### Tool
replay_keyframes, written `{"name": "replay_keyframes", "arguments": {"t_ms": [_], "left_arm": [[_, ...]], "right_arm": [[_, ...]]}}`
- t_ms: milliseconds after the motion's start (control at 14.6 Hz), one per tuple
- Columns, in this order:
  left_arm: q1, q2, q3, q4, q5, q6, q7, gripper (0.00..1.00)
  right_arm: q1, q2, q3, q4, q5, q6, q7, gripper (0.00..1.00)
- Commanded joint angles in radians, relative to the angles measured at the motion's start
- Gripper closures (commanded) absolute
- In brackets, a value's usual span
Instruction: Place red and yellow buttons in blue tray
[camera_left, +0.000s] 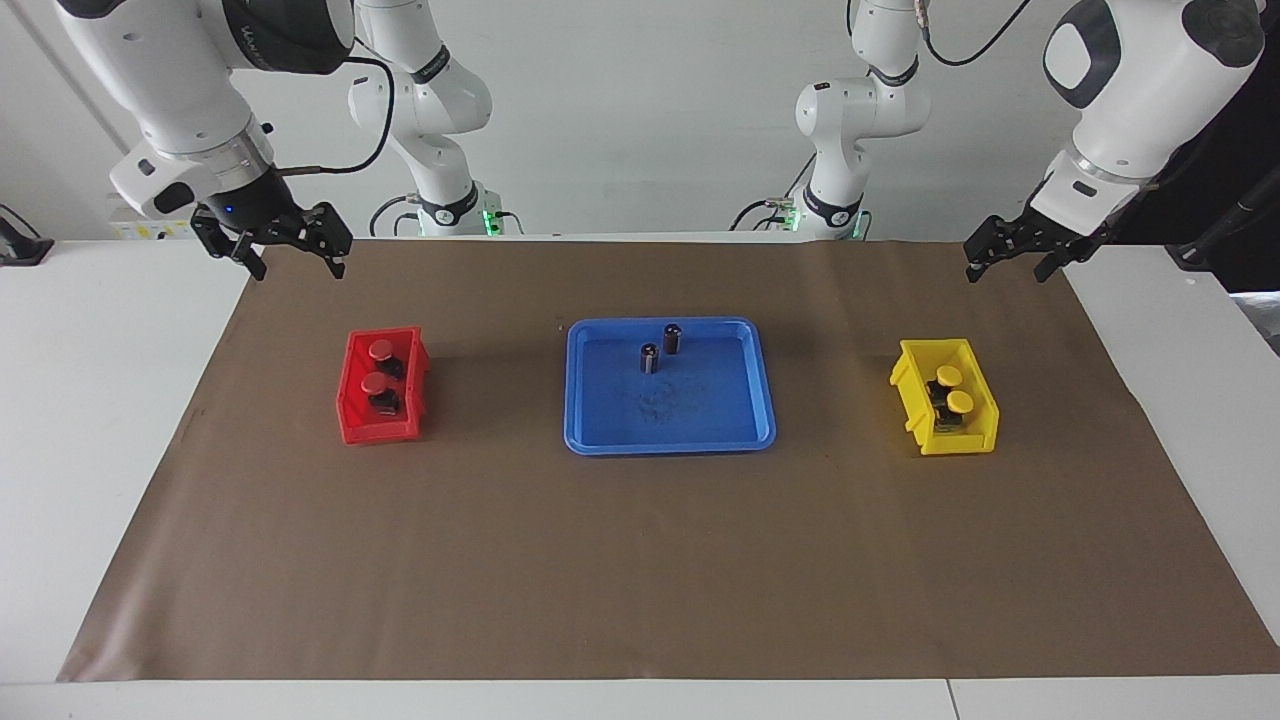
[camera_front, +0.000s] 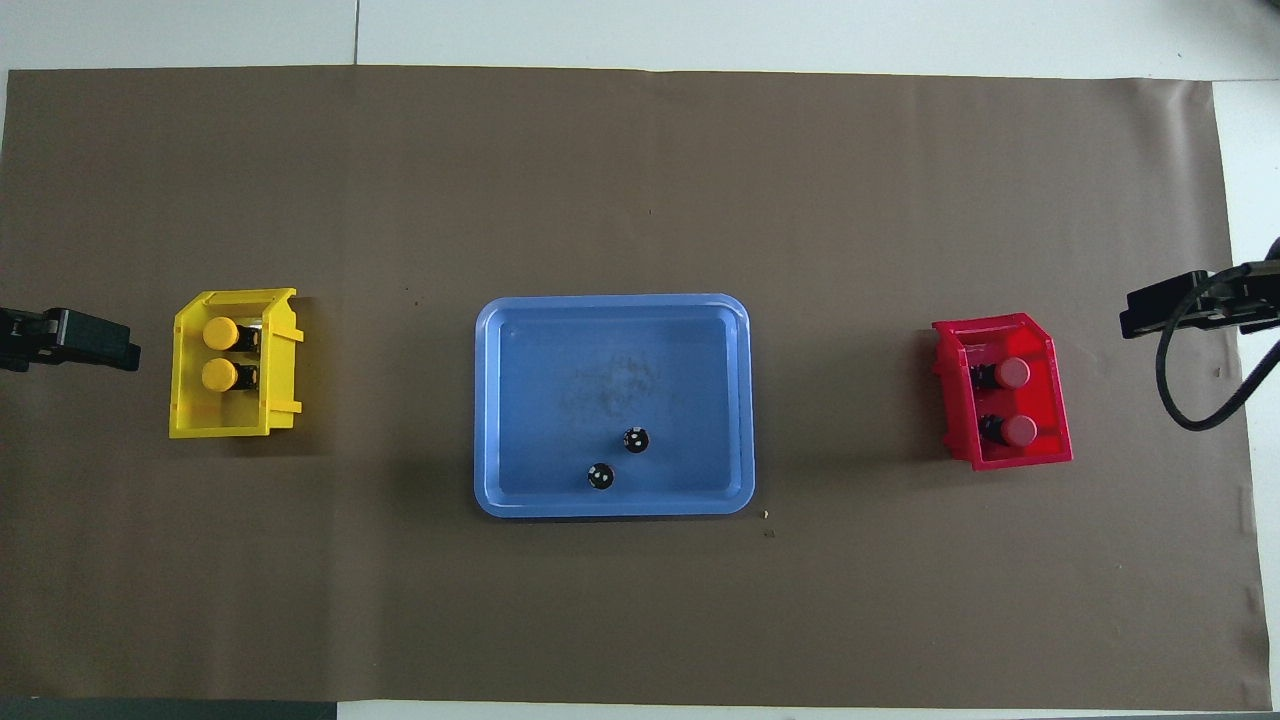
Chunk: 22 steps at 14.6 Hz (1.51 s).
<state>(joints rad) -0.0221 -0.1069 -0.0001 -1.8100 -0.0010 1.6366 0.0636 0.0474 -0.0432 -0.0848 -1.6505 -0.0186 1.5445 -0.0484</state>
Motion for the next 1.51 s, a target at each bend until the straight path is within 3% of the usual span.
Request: {"name": "replay_keyframes", "arguments": {"t_ms": [0, 550, 687, 824, 893, 1443], "left_arm": [[-0.001, -0.046, 0.011, -0.072, -0.013, 0.055, 0.010, 0.00], [0.073, -0.007, 0.012, -0.187, -0.004, 0.255, 0.113, 0.01], [0.070, -0.003, 0.012, -0.244, -0.004, 0.313, 0.105, 0.04], [0.062, 0.004, 0.011, -0.247, -0.004, 0.322, 0.096, 0.19], [0.059, 0.006, 0.011, -0.247, -0.004, 0.330, 0.082, 0.22], [0.028, 0.104, 0.008, -0.321, -0.004, 0.436, -0.080, 0.24]], "right_arm": [[0.000, -0.023, 0.005, -0.043, 0.011, 0.008, -0.001, 0.00], [-0.011, -0.014, 0.003, -0.293, 0.026, 0.311, -0.011, 0.01], [-0.033, -0.001, 0.003, -0.350, 0.043, 0.400, -0.063, 0.07], [-0.038, 0.008, 0.003, -0.417, 0.057, 0.489, -0.076, 0.11], [-0.032, 0.011, 0.003, -0.442, 0.060, 0.526, -0.076, 0.12], [-0.029, 0.054, 0.003, -0.563, 0.060, 0.697, -0.079, 0.30]]}}
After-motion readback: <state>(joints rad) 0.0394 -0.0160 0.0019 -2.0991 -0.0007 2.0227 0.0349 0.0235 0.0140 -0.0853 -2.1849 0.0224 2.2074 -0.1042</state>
